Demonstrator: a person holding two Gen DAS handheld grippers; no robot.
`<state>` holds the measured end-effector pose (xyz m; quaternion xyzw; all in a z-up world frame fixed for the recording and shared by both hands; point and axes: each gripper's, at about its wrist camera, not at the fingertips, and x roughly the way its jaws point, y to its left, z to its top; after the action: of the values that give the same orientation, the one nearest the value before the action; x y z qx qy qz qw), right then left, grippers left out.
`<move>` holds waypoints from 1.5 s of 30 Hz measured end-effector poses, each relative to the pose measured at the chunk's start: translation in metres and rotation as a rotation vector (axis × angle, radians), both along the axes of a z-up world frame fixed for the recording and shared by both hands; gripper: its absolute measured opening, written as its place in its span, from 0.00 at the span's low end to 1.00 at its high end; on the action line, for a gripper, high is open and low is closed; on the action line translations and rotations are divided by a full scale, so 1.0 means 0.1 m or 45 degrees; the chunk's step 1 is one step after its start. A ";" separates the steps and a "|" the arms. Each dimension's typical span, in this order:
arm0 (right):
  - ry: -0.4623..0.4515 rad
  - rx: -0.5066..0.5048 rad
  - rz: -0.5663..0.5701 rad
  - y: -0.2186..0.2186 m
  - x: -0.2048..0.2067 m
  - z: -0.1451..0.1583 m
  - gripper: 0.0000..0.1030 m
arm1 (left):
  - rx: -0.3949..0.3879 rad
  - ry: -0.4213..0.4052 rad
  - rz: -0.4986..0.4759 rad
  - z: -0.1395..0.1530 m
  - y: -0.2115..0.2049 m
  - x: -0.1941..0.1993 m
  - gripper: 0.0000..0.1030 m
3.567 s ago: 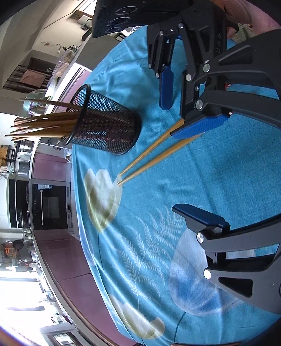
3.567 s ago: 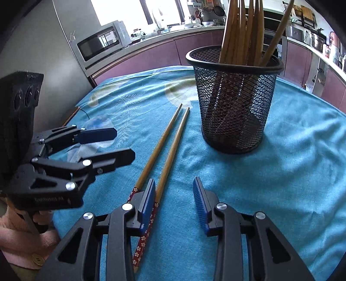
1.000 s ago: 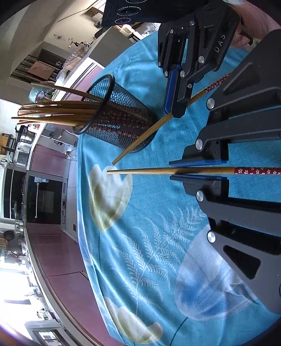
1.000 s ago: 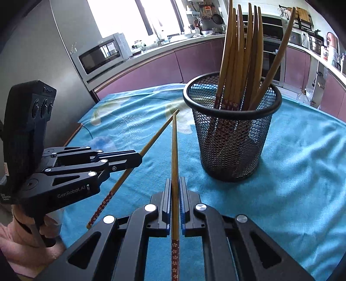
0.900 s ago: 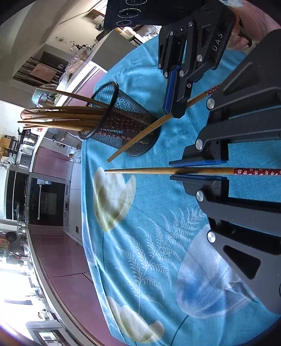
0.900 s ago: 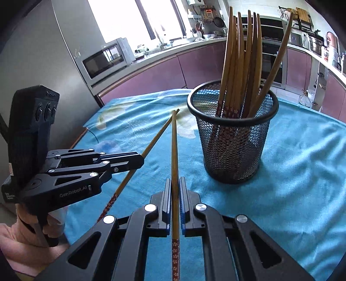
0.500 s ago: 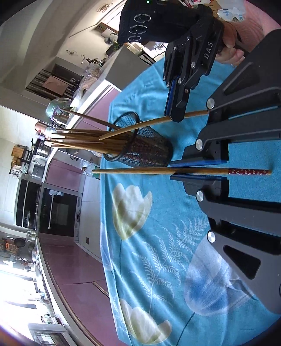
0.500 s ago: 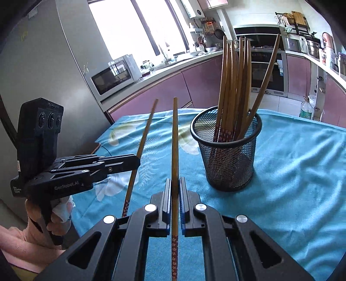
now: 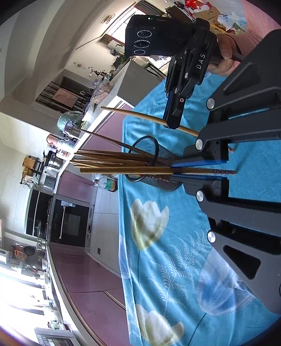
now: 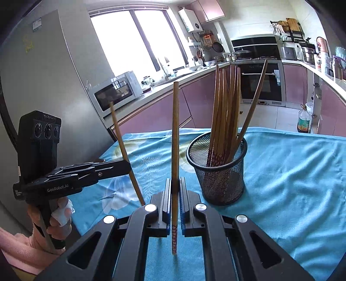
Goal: Organize utensils
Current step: 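Carry the upright chopstick over the mesh cup with the right gripper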
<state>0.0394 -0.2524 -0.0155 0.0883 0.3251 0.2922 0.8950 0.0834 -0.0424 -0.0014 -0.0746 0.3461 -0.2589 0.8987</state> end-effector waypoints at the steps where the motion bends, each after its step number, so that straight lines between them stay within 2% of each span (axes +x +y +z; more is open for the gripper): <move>1: -0.007 0.002 -0.001 0.00 0.00 0.01 0.06 | -0.004 -0.006 -0.001 0.02 -0.01 0.00 0.07; 22: -0.127 -0.001 -0.038 -0.11 0.02 0.32 0.06 | -0.015 -0.106 -0.024 0.31 -0.11 0.06 0.07; 45: -0.142 -0.006 -0.039 -0.12 0.06 0.34 0.06 | 0.012 -0.147 -0.036 0.41 -0.19 0.04 0.07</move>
<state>0.0452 -0.2643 0.0188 0.0746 0.2740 0.2823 0.9163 0.0871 -0.0612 0.0397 -0.0505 0.2958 -0.2737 0.9138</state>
